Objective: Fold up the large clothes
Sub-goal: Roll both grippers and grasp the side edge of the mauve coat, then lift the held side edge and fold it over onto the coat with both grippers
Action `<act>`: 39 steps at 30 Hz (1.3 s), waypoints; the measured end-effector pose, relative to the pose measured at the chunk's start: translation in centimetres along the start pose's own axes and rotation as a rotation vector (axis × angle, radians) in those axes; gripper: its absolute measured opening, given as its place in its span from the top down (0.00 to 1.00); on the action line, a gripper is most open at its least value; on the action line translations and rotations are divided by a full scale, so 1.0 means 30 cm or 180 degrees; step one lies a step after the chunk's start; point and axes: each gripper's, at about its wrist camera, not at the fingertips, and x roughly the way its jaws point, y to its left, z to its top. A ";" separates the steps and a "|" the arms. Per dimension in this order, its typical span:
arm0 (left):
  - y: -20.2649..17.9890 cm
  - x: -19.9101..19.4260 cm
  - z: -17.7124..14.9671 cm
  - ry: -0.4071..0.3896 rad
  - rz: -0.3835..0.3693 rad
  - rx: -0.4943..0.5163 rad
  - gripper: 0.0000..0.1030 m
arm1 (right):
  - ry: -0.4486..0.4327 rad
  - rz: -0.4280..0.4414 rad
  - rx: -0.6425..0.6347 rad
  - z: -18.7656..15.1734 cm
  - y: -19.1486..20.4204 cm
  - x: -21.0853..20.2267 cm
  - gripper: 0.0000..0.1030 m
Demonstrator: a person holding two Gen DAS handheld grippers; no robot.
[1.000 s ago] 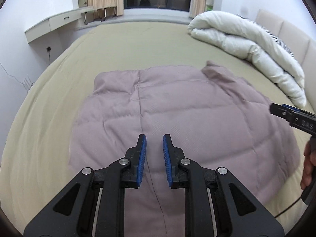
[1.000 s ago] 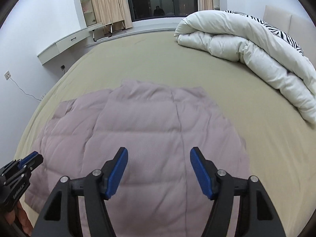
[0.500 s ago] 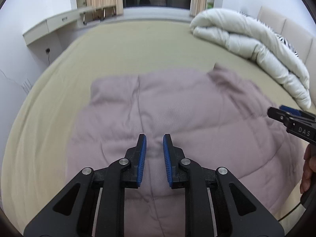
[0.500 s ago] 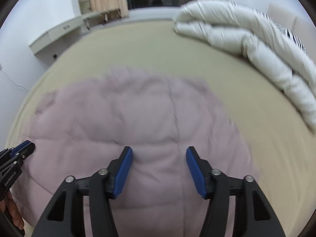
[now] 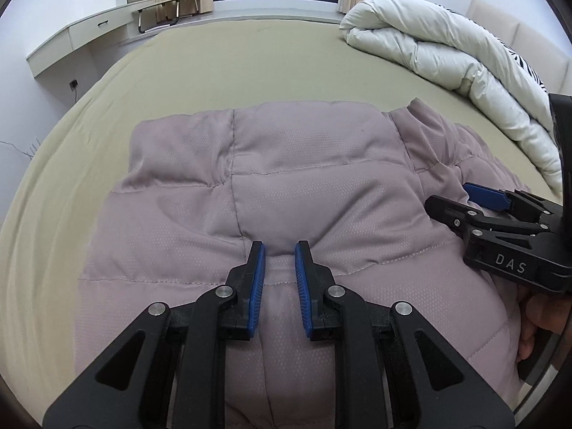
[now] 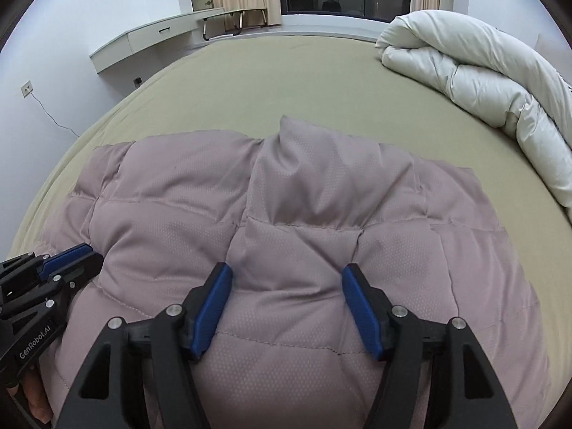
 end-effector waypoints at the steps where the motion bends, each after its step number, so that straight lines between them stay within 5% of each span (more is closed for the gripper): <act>1: 0.008 -0.021 0.003 -0.0014 -0.0025 -0.0046 0.83 | -0.0017 0.0023 0.0015 -0.005 0.002 -0.009 0.33; 4: 0.075 -0.151 -0.038 -0.0189 -0.0060 -0.0193 0.81 | -0.0107 0.0201 0.0093 -0.012 -0.026 -0.059 0.25; 6: 0.154 -0.239 -0.061 -0.0333 -0.0026 -0.0308 0.45 | -0.0195 0.0379 0.0137 -0.021 -0.052 -0.131 0.15; 7: 0.200 -0.271 -0.078 -0.0405 -0.0016 -0.0398 0.10 | -0.0269 0.0417 0.0183 -0.026 -0.072 -0.169 0.11; 8: 0.248 -0.307 -0.096 -0.0501 0.0006 -0.0491 0.02 | -0.0348 0.0474 0.0251 -0.028 -0.095 -0.213 0.09; 12: 0.416 -0.325 -0.155 -0.0347 -0.0064 -0.0724 0.02 | -0.0658 0.0777 0.0602 -0.085 -0.249 -0.371 0.00; 16: 0.572 -0.243 -0.227 -0.0040 -0.0664 -0.1349 0.02 | -0.0522 0.0868 0.0942 -0.141 -0.450 -0.403 0.00; 21: 0.621 -0.110 -0.306 0.0324 -0.1339 -0.1682 0.03 | -0.0237 0.1156 0.1532 -0.236 -0.683 -0.353 0.00; 28: 0.626 -0.031 -0.301 0.0427 -0.1471 -0.1678 0.04 | 0.0081 0.1291 0.1982 -0.357 -0.833 -0.235 0.10; 39: 0.601 -0.002 -0.286 0.0547 -0.1553 -0.1522 0.05 | 0.0365 0.1743 0.1738 -0.313 -0.735 -0.138 0.12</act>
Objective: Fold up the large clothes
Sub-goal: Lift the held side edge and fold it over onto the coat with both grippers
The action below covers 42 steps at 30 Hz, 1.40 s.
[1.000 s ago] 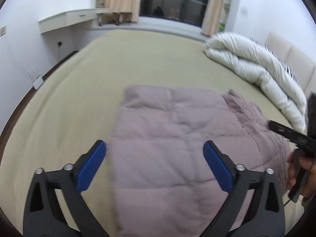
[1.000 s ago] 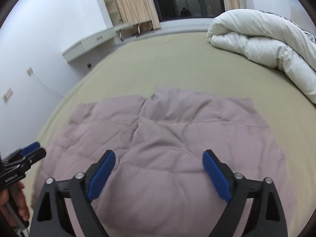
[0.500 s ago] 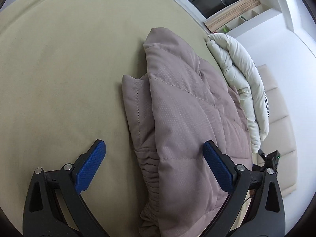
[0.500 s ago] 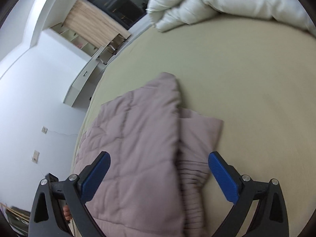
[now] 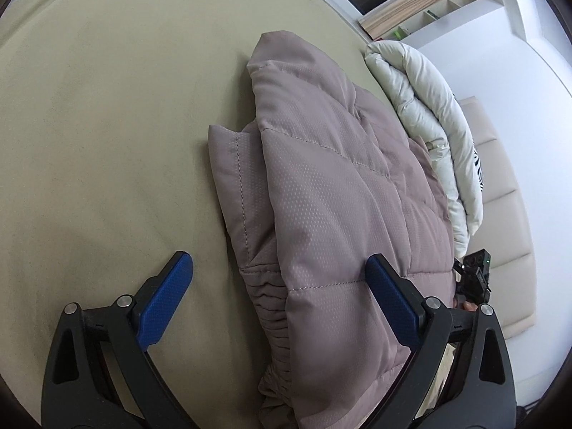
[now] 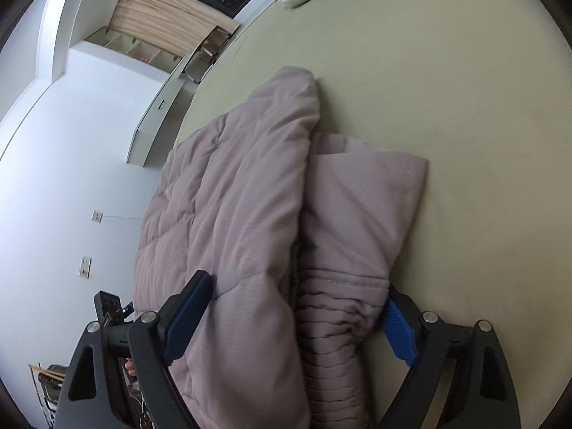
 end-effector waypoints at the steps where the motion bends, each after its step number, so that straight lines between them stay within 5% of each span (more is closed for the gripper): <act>1: 0.007 -0.005 0.002 0.0009 -0.0042 -0.0022 0.05 | 0.0045 0.0074 -0.0018 -0.005 0.006 0.005 0.13; 8: 0.073 0.010 0.027 0.0067 -0.0333 -0.0274 0.10 | 0.0198 0.0234 -0.0149 -0.031 0.027 0.034 0.14; 9: 0.074 0.017 0.035 0.0075 -0.0406 -0.0287 0.16 | 0.0197 0.0254 -0.0140 -0.036 0.030 0.033 0.14; 11: 0.083 0.044 0.048 0.0162 -0.0623 -0.0403 0.44 | 0.0182 0.0319 -0.0121 -0.029 0.022 0.040 0.14; 29: 0.094 0.168 0.100 0.0257 -0.0875 -0.0582 0.42 | 0.0239 0.0518 -0.0120 0.004 -0.019 0.065 0.14; 32: 0.097 0.170 0.097 0.0260 -0.0858 -0.0519 0.50 | 0.0294 0.0458 -0.0171 0.018 -0.011 0.092 0.14; 35: 0.087 0.161 0.087 0.0231 -0.0822 -0.0475 0.62 | 0.0300 0.0343 -0.0217 0.019 0.003 0.100 0.18; 42: -0.035 0.047 0.028 0.0098 -0.0597 -0.0224 0.74 | 0.0175 -0.0018 -0.0605 -0.045 0.130 0.021 0.47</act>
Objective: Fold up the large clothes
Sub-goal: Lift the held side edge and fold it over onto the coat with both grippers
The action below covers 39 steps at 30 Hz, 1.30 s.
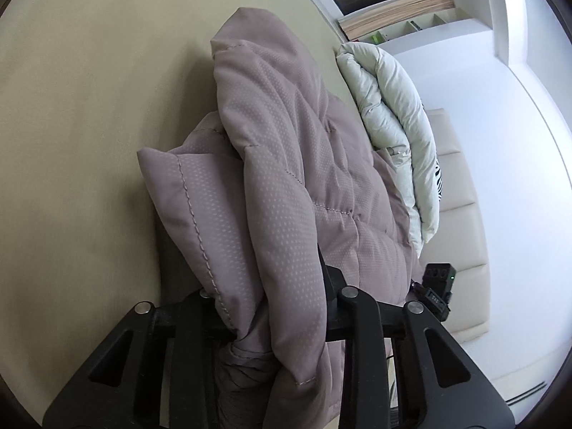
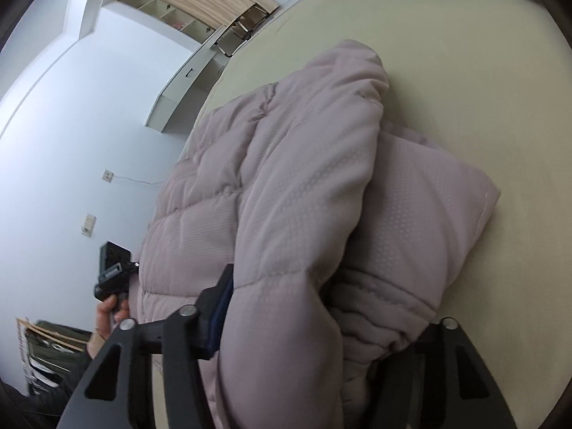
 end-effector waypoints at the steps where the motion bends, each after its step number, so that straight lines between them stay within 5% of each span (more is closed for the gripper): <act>1: -0.022 -0.025 -0.020 -0.0011 0.0002 0.0029 0.75 | -0.0018 -0.0066 -0.0080 -0.014 0.030 -0.017 0.50; 7: -0.108 -0.196 -0.210 -0.0057 -0.0001 0.0090 0.76 | -0.0099 -0.0226 -0.0388 -0.182 0.196 -0.127 0.54; 15: -0.128 -0.465 -0.589 -0.0057 -0.0083 0.0053 0.76 | -0.0155 0.0042 -0.0332 -0.553 0.343 -0.303 0.54; 22: -0.018 -0.495 -0.856 0.0155 0.0012 -0.0108 0.73 | -0.0218 0.0153 0.0241 -0.912 0.237 -0.361 0.52; 26: 0.071 -0.451 -0.882 0.0094 -0.0173 -0.0396 0.70 | -0.0477 0.0325 0.0739 -1.003 0.102 -0.314 0.43; 30: 0.027 -0.438 -0.891 0.0115 0.0078 -0.0188 0.65 | -0.0501 0.0170 0.0717 -0.980 0.104 -0.312 0.42; 39: 0.053 -0.457 -0.873 -0.0038 0.0179 -0.0278 0.52 | -0.0584 0.0226 0.0795 -1.018 0.071 -0.340 0.35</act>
